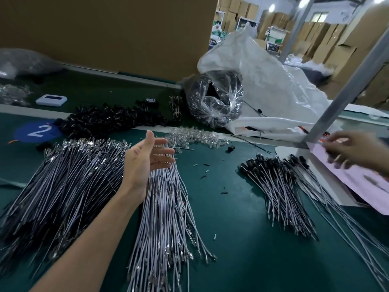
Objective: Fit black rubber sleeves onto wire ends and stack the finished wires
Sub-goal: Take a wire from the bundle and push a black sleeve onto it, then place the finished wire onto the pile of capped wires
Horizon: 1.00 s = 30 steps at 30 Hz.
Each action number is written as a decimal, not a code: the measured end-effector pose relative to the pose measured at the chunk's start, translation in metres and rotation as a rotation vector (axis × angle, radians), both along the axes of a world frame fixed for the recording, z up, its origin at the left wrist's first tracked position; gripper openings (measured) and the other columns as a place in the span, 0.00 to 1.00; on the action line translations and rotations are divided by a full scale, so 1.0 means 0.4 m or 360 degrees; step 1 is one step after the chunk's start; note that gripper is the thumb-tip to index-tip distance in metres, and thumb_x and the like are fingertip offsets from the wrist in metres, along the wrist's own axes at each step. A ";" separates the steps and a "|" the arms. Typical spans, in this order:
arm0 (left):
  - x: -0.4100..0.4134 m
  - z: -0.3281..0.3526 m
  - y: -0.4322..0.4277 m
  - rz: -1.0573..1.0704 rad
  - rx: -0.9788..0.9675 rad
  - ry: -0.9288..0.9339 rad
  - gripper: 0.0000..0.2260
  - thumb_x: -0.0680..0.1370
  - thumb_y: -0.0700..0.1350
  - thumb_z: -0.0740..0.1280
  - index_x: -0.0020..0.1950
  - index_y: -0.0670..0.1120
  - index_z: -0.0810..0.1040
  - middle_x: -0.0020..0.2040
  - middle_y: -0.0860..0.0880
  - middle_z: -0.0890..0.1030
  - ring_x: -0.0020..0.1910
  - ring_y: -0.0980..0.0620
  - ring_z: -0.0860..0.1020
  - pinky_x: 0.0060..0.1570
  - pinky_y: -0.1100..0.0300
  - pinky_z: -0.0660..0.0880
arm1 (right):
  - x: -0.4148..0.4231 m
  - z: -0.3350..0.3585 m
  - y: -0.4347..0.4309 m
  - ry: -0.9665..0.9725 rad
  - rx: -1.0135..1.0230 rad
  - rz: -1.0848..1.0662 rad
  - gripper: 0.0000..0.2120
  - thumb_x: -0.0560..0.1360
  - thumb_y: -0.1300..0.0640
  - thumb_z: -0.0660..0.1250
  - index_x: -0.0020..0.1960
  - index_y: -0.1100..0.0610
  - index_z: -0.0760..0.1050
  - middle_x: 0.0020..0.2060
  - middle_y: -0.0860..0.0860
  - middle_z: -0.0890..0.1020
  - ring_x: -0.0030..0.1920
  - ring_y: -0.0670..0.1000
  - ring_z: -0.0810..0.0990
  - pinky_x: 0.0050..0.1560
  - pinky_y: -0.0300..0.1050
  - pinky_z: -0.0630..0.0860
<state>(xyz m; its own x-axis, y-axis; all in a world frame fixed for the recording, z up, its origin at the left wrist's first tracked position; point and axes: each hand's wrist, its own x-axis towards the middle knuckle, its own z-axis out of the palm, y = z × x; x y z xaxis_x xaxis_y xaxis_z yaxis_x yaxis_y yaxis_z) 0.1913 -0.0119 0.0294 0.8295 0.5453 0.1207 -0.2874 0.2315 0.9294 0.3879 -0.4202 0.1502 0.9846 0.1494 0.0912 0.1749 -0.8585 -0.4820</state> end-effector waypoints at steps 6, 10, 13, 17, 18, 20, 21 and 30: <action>-0.007 -0.002 0.008 0.0250 0.0009 0.0014 0.12 0.81 0.51 0.63 0.48 0.44 0.80 0.35 0.48 0.83 0.31 0.51 0.80 0.31 0.62 0.78 | -0.014 -0.117 0.227 -0.0584 -0.0353 0.0108 0.12 0.80 0.55 0.65 0.58 0.61 0.81 0.47 0.61 0.85 0.45 0.59 0.81 0.47 0.50 0.75; -0.002 -0.015 0.014 0.0426 0.0205 0.0079 0.06 0.76 0.38 0.71 0.45 0.48 0.77 0.35 0.51 0.75 0.31 0.55 0.71 0.30 0.62 0.70 | -0.110 -0.130 0.425 -0.0937 0.0016 0.0544 0.10 0.77 0.68 0.64 0.53 0.61 0.82 0.44 0.56 0.85 0.37 0.47 0.78 0.43 0.34 0.72; 0.001 -0.022 0.017 0.0426 0.0261 0.0112 0.11 0.75 0.32 0.69 0.46 0.49 0.78 0.33 0.53 0.74 0.29 0.56 0.69 0.29 0.61 0.68 | -0.192 -0.172 0.533 -0.0729 0.0181 0.0774 0.12 0.74 0.70 0.64 0.48 0.58 0.83 0.41 0.50 0.84 0.35 0.39 0.77 0.38 0.29 0.72; 0.006 -0.027 0.014 0.0406 0.0312 0.0134 0.11 0.75 0.33 0.70 0.48 0.49 0.79 0.34 0.50 0.75 0.30 0.56 0.70 0.28 0.64 0.68 | -0.227 -0.229 0.653 -0.0196 0.0237 0.0782 0.06 0.77 0.60 0.67 0.49 0.58 0.83 0.41 0.50 0.84 0.42 0.47 0.81 0.51 0.45 0.80; 0.008 -0.027 0.013 0.0418 0.0309 0.0128 0.10 0.75 0.34 0.70 0.48 0.49 0.79 0.35 0.50 0.75 0.31 0.56 0.71 0.29 0.64 0.69 | -0.223 -0.239 0.680 -0.0103 0.0257 0.0759 0.07 0.78 0.57 0.67 0.47 0.59 0.83 0.40 0.51 0.85 0.41 0.49 0.82 0.52 0.48 0.80; 0.009 -0.028 0.013 0.0442 0.0314 0.0112 0.09 0.75 0.36 0.71 0.49 0.49 0.79 0.36 0.49 0.76 0.33 0.55 0.73 0.33 0.63 0.72 | -0.213 -0.251 0.730 0.0036 0.0282 0.0680 0.15 0.79 0.51 0.67 0.44 0.63 0.82 0.37 0.56 0.85 0.39 0.55 0.84 0.49 0.53 0.81; 0.008 -0.027 0.013 0.0457 0.0323 0.0102 0.09 0.75 0.36 0.71 0.50 0.49 0.79 0.36 0.49 0.77 0.34 0.54 0.74 0.34 0.62 0.73 | -0.208 -0.255 0.753 0.0084 0.0274 0.0637 0.20 0.79 0.48 0.66 0.42 0.65 0.81 0.36 0.58 0.85 0.38 0.57 0.84 0.47 0.53 0.82; 0.002 -0.022 0.010 0.0548 0.0347 0.0067 0.10 0.76 0.36 0.70 0.50 0.51 0.79 0.36 0.51 0.76 0.35 0.55 0.73 0.34 0.62 0.73 | -0.174 -0.272 0.830 0.0164 0.0243 0.0439 0.14 0.75 0.57 0.67 0.31 0.56 0.72 0.27 0.51 0.75 0.30 0.50 0.74 0.38 0.43 0.75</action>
<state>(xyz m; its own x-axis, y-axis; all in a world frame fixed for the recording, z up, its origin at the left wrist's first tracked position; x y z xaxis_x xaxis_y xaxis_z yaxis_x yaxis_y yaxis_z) 0.1920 -0.0078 0.0207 0.6096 0.7573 0.2341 -0.2747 -0.0752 0.9586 0.3183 -0.0881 0.0416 0.9140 0.4041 0.0355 0.3346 -0.7018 -0.6289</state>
